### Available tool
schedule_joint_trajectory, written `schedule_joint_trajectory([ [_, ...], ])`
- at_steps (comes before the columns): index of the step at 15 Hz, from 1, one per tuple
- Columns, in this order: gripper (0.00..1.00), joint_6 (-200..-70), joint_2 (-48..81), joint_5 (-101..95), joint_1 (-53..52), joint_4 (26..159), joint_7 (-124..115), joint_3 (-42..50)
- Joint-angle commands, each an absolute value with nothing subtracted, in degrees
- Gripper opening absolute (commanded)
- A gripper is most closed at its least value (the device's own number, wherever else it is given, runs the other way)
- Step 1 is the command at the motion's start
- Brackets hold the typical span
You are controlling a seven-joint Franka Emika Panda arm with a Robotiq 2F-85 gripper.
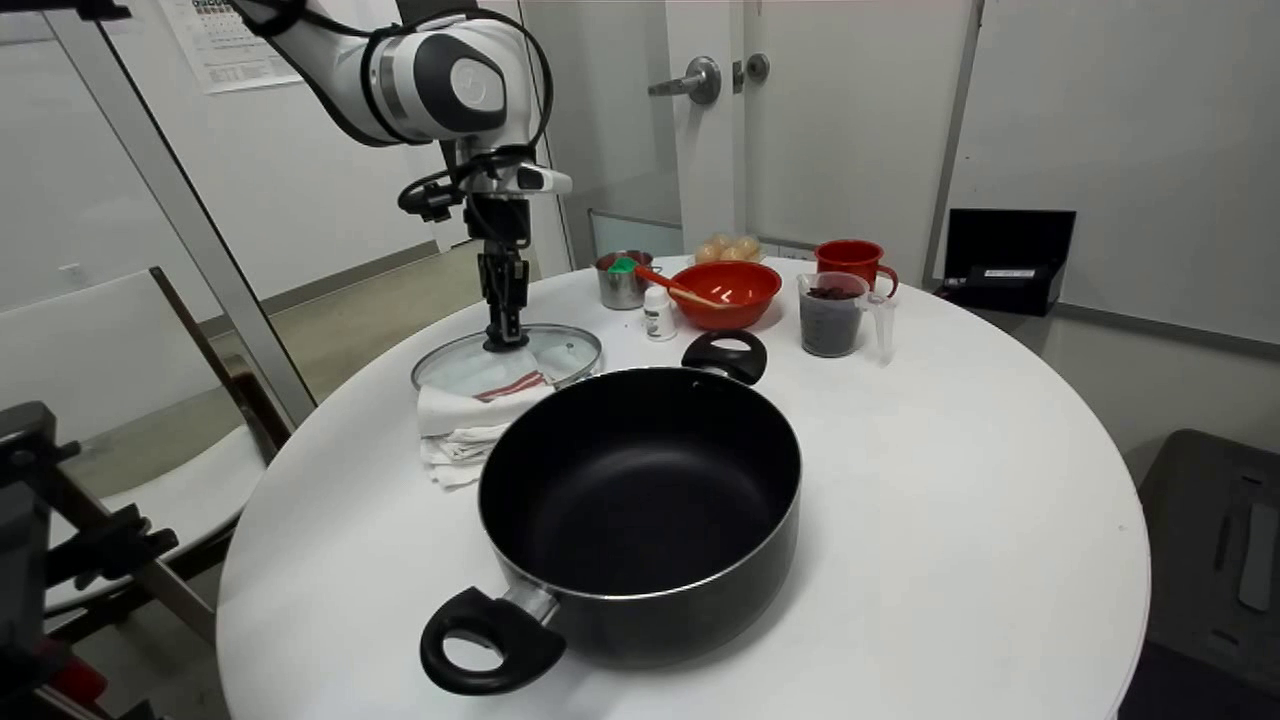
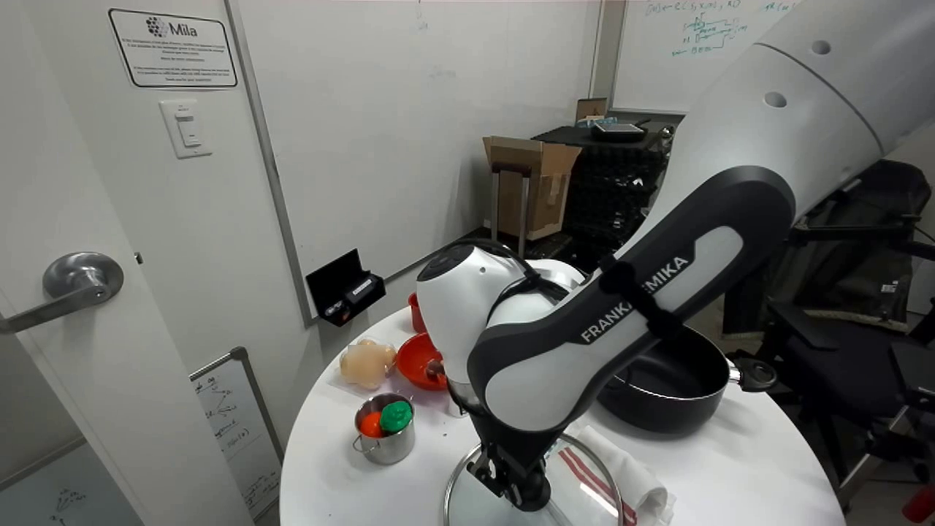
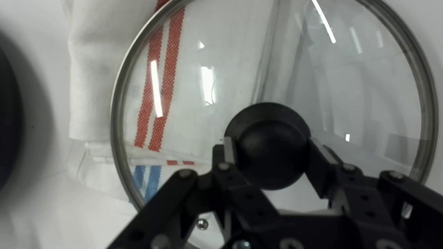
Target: Pick up the lid, then place it on the pot
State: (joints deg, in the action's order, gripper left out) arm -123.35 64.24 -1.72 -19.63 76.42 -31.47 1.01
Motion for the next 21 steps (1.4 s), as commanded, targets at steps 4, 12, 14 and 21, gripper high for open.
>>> schedule_joint_trajectory([
  [4, 0.25, -122.51, 64.19, -2.25, -20.54, 75.82, -31.22, 1.64],
  [12, 0.25, -122.70, 59.45, -2.22, -21.81, 81.14, -32.91, 1.94],
  [14, 0.25, -123.14, 58.14, -2.27, -22.07, 82.79, -33.25, 2.01],
  [21, 0.25, -125.19, 51.78, -2.16, -21.97, 89.54, -34.80, 2.14],
])
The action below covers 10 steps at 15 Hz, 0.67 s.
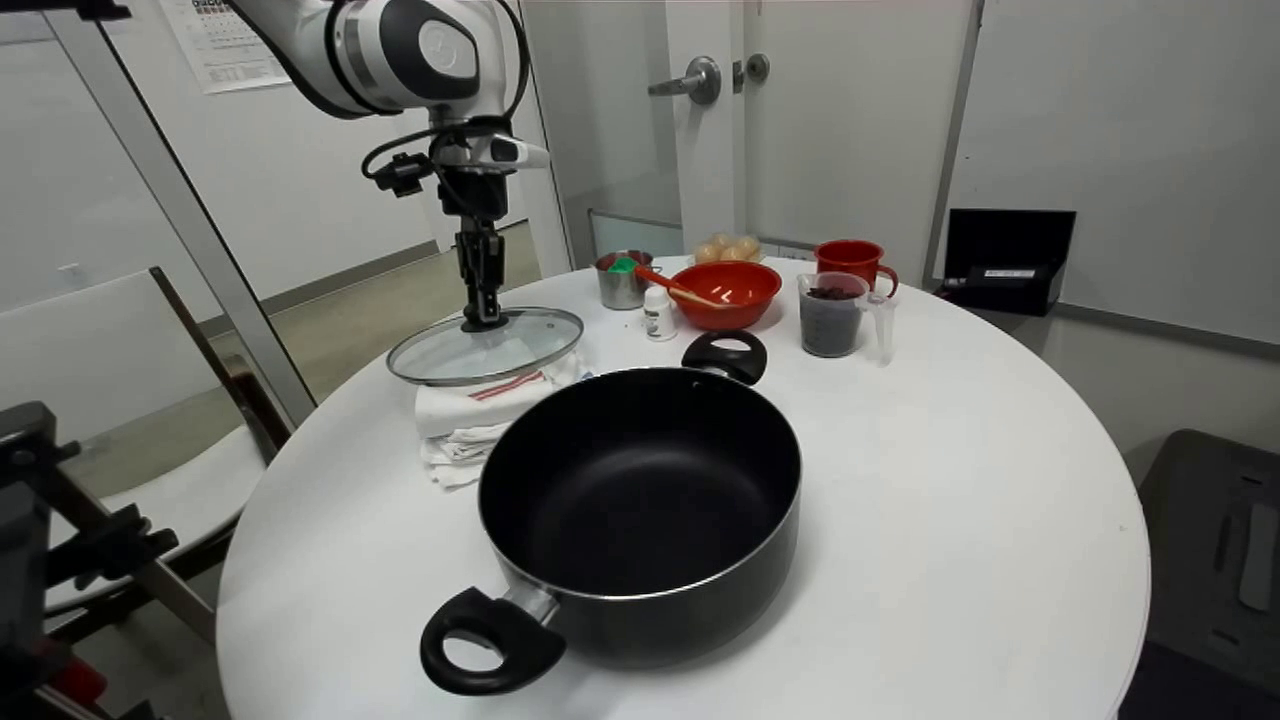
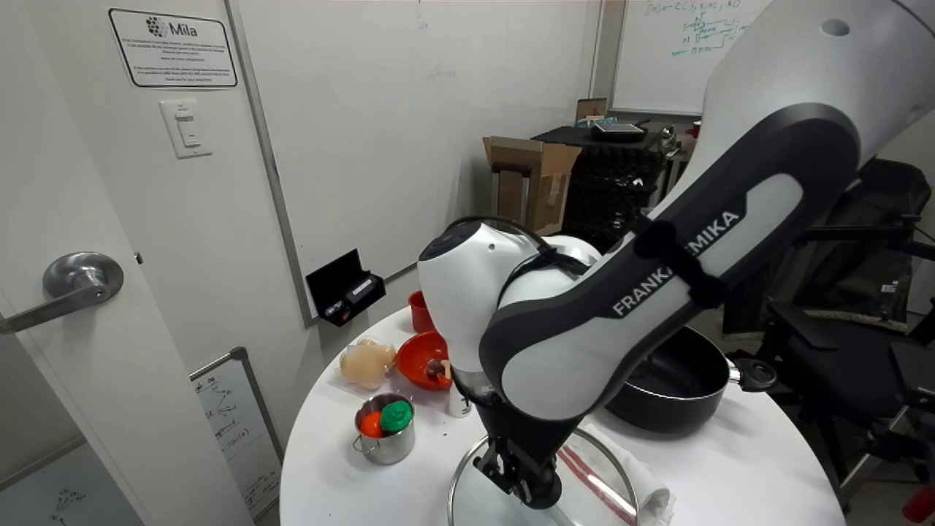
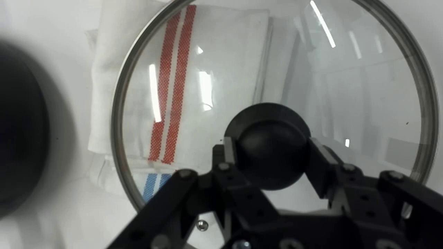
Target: Pick up the lid, then place it on the pot
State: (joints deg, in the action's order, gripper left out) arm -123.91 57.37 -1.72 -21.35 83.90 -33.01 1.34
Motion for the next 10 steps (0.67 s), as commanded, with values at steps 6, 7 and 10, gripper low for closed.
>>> schedule_joint_trajectory([
  [6, 0.25, -127.35, 46.87, -1.19, -20.20, 93.69, -36.77, 2.48],
  [7, 0.25, -127.49, 46.22, -0.88, -19.71, 94.18, -37.10, 2.53],
  [10, 0.25, -128.61, 44.65, -0.07, -17.92, 95.94, -38.36, 2.77],
])
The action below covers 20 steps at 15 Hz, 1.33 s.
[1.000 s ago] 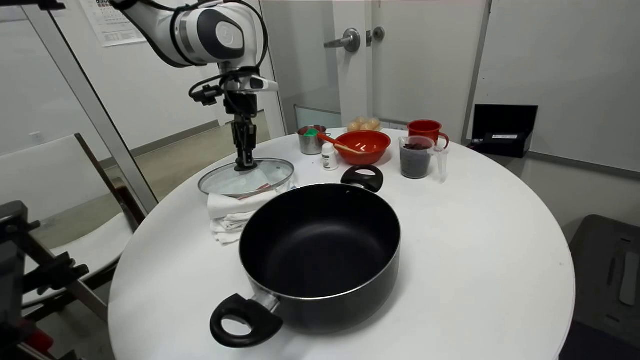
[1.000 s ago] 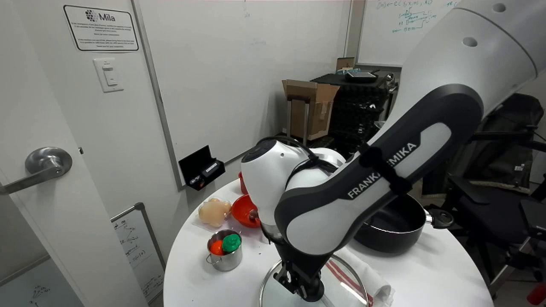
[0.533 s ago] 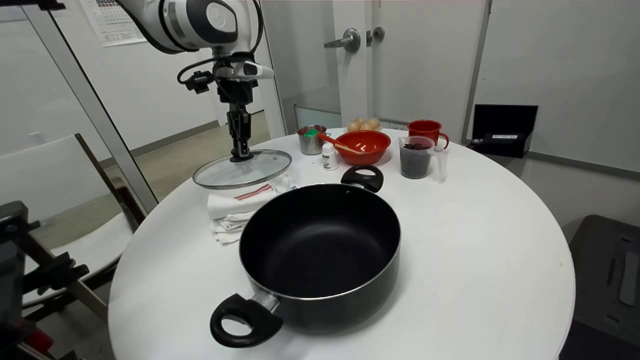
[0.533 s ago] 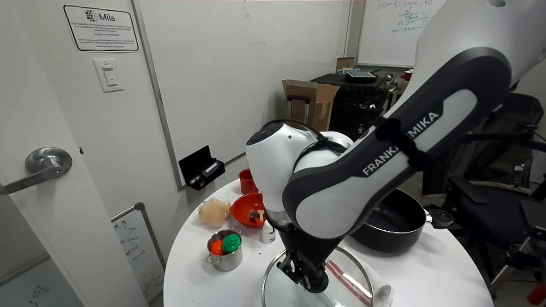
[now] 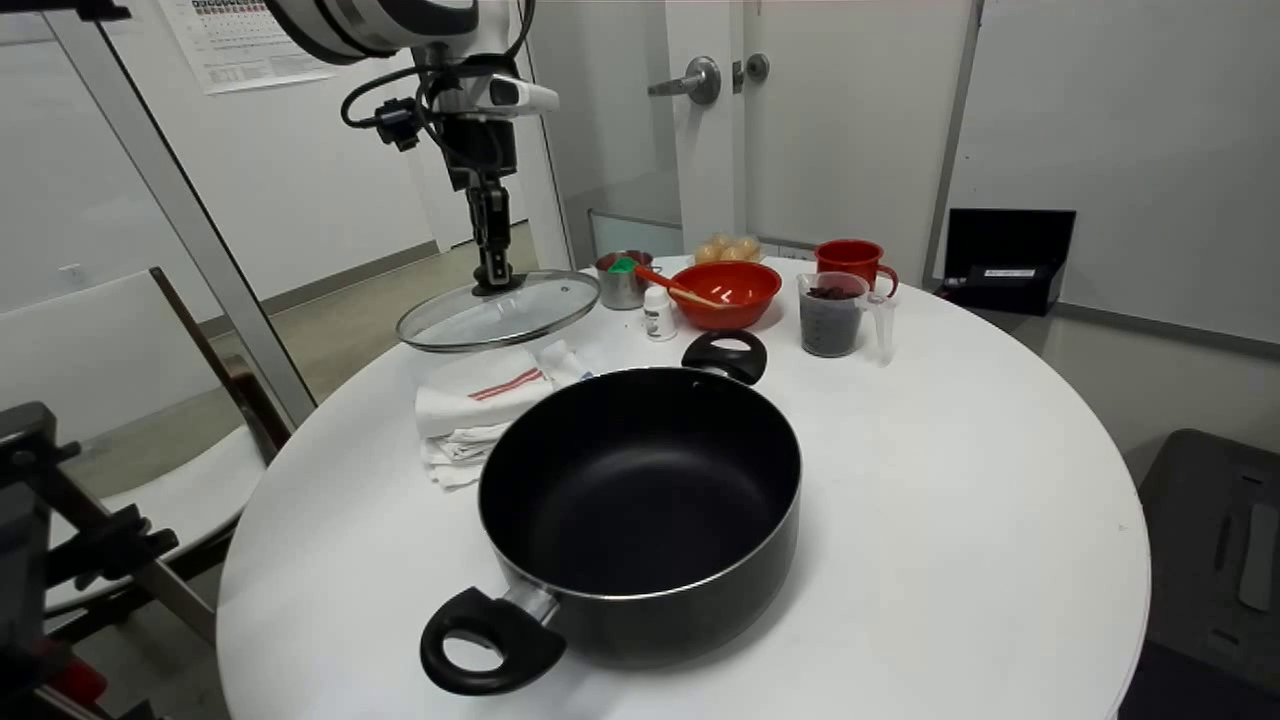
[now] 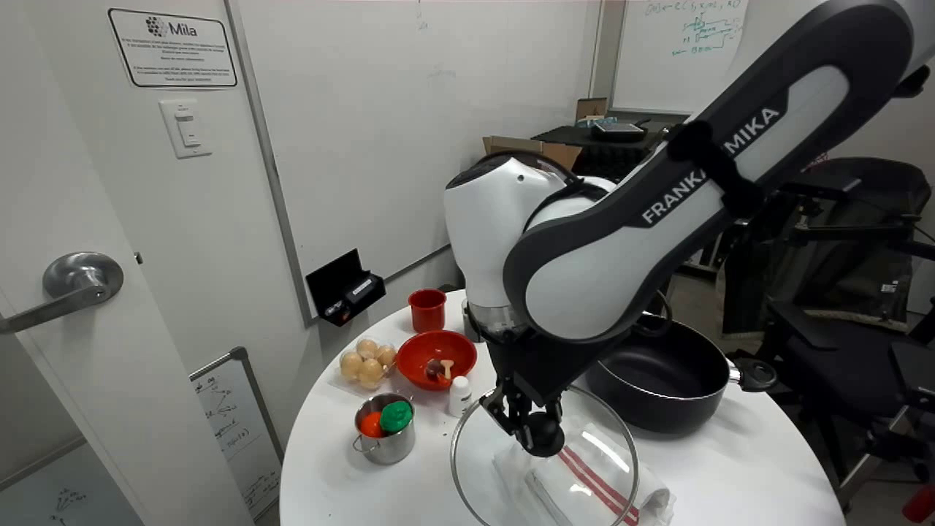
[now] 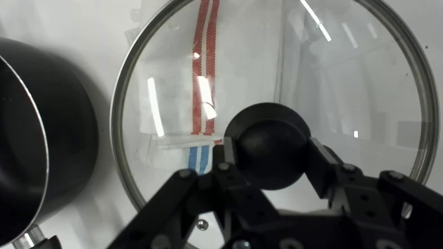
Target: Pick up the lid, then place it on the pot
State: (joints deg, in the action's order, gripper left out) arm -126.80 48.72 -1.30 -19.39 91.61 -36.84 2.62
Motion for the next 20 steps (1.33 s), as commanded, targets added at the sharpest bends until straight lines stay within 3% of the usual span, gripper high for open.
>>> schedule_joint_trajectory([
  [1, 0.25, -128.95, 44.16, 0.14, -17.31, 96.50, -38.68, 2.79],
  [20, 0.25, -142.27, 34.84, 10.86, -6.35, 112.91, -38.10, 3.28],
])
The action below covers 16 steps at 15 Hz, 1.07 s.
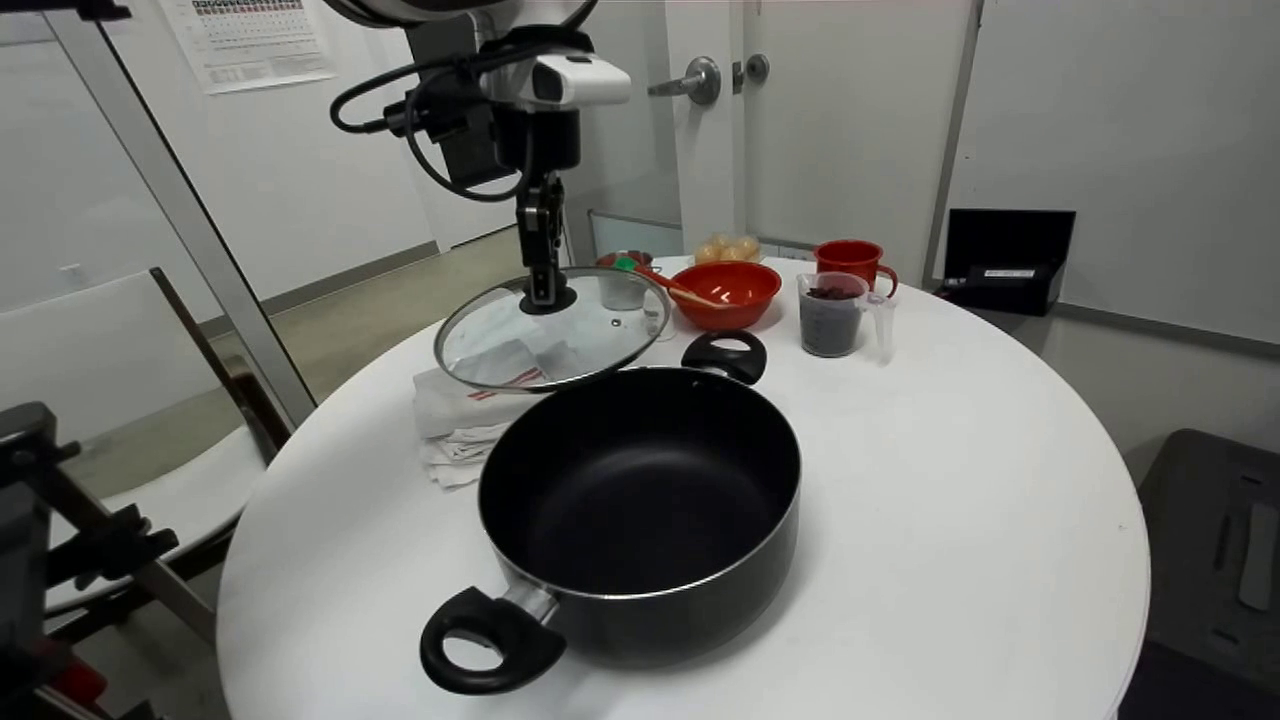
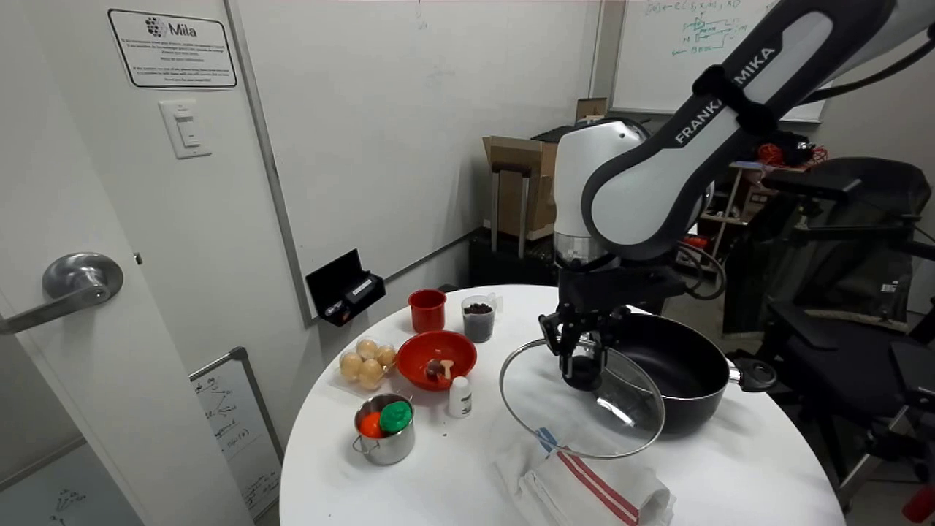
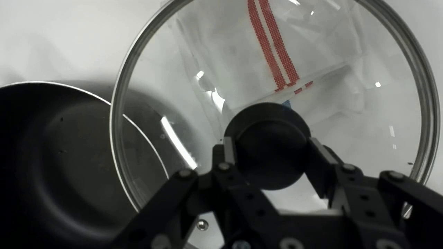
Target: Pick up the lid, then place it on the pot
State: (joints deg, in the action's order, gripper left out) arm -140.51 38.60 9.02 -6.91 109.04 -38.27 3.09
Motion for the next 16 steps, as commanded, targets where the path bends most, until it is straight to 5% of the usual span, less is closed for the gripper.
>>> schedule_joint_trajectory([
  [1, 0.25, -142.40, 34.61, 11.20, -5.99, 113.28, -38.10, 3.32],
  [16, 0.25, -141.85, 33.38, 18.57, 1.56, 114.72, -38.25, 5.32],
])
